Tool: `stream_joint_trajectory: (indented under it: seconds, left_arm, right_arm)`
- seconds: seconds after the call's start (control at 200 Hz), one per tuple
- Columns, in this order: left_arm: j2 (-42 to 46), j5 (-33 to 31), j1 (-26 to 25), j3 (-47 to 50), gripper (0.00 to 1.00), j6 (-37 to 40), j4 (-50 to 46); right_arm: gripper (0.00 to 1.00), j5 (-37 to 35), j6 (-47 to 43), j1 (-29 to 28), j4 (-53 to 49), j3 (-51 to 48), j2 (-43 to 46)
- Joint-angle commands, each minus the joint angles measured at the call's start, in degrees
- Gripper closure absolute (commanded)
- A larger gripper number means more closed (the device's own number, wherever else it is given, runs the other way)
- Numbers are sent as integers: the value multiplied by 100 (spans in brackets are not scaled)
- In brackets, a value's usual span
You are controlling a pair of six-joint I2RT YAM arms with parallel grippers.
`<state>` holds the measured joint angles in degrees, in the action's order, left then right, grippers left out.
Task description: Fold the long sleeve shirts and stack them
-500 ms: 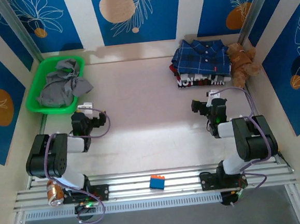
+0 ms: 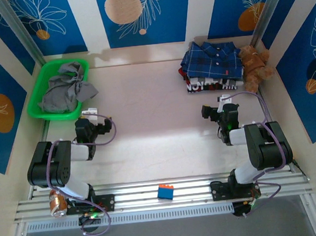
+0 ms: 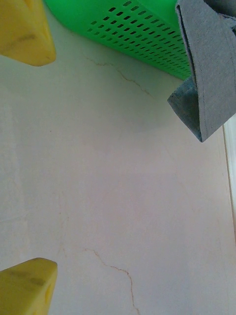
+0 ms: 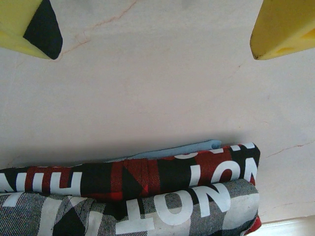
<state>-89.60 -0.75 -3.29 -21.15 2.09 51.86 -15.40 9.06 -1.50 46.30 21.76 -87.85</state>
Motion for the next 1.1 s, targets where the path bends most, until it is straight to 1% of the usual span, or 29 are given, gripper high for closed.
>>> stream_joint_trajectory:
  seconds: [0.0,0.325,0.38,0.455,0.525,0.575,0.62,0.675,0.73,0.775,0.82,0.855,0.915,1.025,1.095]
  left_arm:
    - [13,-83,-24,-65,0,90,79]
    - [38,-79,-28,-74,0,89,18]
    - [166,-107,-30,-176,0,77,-234]
    - [603,52,-37,-355,0,153,-922]
    - [1339,132,-139,-501,0,242,-1773]
    - [2002,259,-207,-665,0,7,-2517]
    - [2602,375,-314,-836,0,-272,-3180]
    - [3242,372,-525,-1106,0,-613,-4068]
    - [3655,308,-700,-1519,0,-1041,-5063]
    - [3764,236,-734,-2061,0,-1493,-5967]
    - [3685,97,-737,-2678,0,-1856,-6891]
    - [3446,-25,-722,-3274,0,-2058,-7600]
    - [2846,-37,-661,-4347,0,-2069,-8714]
    - [1236,-340,-499,-6489,0,-1890,-10422]
    - [321,-386,-237,-7615,0,-1808,-10963]
  right_arm:
    - [1,5,-97,0,239,72,75]
    - [1,28,-97,10,241,53,89]
    - [1,-51,-122,-32,178,87,150]
    - [1,-17,-259,-118,-169,169,451]
    - [1,-383,-276,-367,-1228,424,1121]
    - [1,-453,-82,-481,-2072,566,1726]
    - [1,-395,16,-638,-2603,587,2307]
    - [1,-314,141,-895,-3258,668,2975]
    - [0,-374,336,-1192,-4156,901,3439]
    - [0,-518,590,-1440,-5038,1180,3640]
    - [0,-537,817,-1629,-5835,1527,3713]
    - [0,-510,975,-1758,-6361,1796,3695]
    - [1,-359,1206,-1903,-7046,2214,3574]
    - [1,239,1322,-2034,-7722,2962,3159]
    - [1,666,1194,-2108,-7903,3462,2770]
